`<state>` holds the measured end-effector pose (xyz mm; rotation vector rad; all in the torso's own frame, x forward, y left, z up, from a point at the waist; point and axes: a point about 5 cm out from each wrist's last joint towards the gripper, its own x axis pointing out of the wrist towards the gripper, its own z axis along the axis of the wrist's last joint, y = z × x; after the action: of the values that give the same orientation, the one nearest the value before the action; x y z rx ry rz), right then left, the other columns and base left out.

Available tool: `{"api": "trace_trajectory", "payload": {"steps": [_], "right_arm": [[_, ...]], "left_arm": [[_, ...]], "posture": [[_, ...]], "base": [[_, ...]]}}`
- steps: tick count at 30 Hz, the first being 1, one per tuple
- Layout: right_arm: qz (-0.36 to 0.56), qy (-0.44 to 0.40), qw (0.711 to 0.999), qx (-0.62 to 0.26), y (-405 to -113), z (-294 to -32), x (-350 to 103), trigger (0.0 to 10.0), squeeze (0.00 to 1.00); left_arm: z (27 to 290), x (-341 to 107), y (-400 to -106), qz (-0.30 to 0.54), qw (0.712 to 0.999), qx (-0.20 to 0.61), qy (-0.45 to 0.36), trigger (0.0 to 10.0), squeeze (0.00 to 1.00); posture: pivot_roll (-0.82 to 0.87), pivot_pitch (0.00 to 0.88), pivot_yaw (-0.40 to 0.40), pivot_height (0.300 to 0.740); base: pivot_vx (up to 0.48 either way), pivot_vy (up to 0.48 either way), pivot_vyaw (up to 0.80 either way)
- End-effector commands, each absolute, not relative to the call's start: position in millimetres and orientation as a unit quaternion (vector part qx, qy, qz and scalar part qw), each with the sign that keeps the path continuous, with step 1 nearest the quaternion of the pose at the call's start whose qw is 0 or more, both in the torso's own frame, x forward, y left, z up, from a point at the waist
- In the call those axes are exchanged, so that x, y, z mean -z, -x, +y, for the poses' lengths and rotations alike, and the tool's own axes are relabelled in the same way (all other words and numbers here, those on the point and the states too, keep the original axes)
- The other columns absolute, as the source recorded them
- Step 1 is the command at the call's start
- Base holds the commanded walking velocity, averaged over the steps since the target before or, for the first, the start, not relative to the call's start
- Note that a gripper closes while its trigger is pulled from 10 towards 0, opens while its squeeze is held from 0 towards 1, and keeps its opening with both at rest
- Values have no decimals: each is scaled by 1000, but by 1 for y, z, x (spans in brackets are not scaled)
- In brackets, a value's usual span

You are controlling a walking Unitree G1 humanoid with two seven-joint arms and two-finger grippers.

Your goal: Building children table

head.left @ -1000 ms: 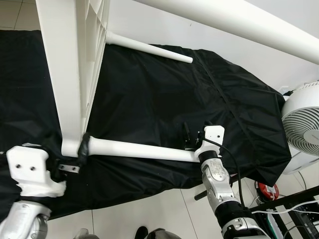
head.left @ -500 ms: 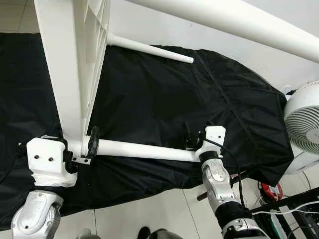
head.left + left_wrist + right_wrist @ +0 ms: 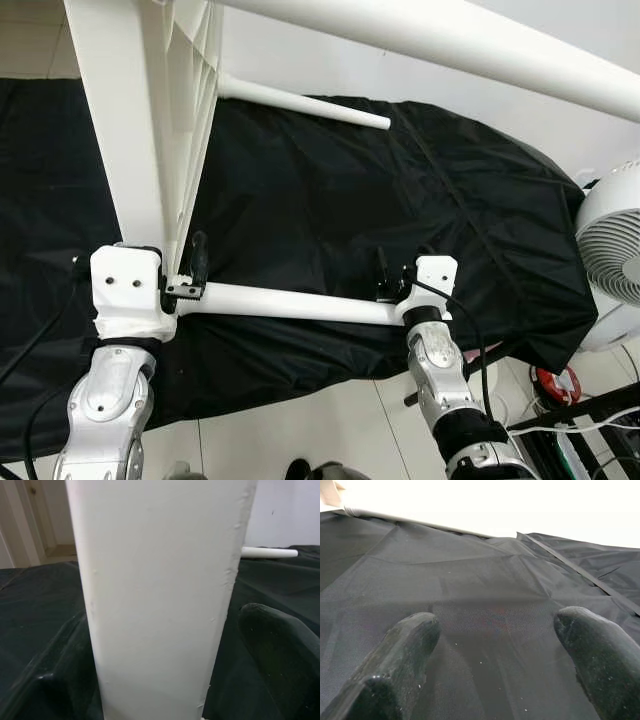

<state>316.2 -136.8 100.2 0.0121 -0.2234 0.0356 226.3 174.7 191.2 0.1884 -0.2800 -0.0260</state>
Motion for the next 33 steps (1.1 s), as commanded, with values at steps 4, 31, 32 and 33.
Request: {"api": "trace_trajectory", "payload": {"steps": [4, 31, 32, 33], "right_arm": [[-62, -3, 998, -8, -309, -141, -79, 10000, 0], [-65, -6, 998, 19, -310, -145, -80, 10000, 0], [-65, -6, 998, 19, -310, -145, -80, 10000, 0], [-65, -6, 998, 19, -310, -145, -80, 10000, 0]], "left_arm": [[171, -184, -234, -116, 989, 5, -96, 10000, 0], [190, -188, -265, -84, 980, -129, -126, 5843, 0], [190, -188, -265, -84, 980, -129, -126, 5843, 0], [190, -188, -265, -84, 980, -129, -126, 5843, 0]], "posture": [[303, 102, -136, 740], [273, 101, -121, 740], [273, 101, -121, 740], [273, 101, -121, 740]], "base": [[0, 0, 0], [0, 0, 0], [0, 0, 0], [0, 0, 0]]}}
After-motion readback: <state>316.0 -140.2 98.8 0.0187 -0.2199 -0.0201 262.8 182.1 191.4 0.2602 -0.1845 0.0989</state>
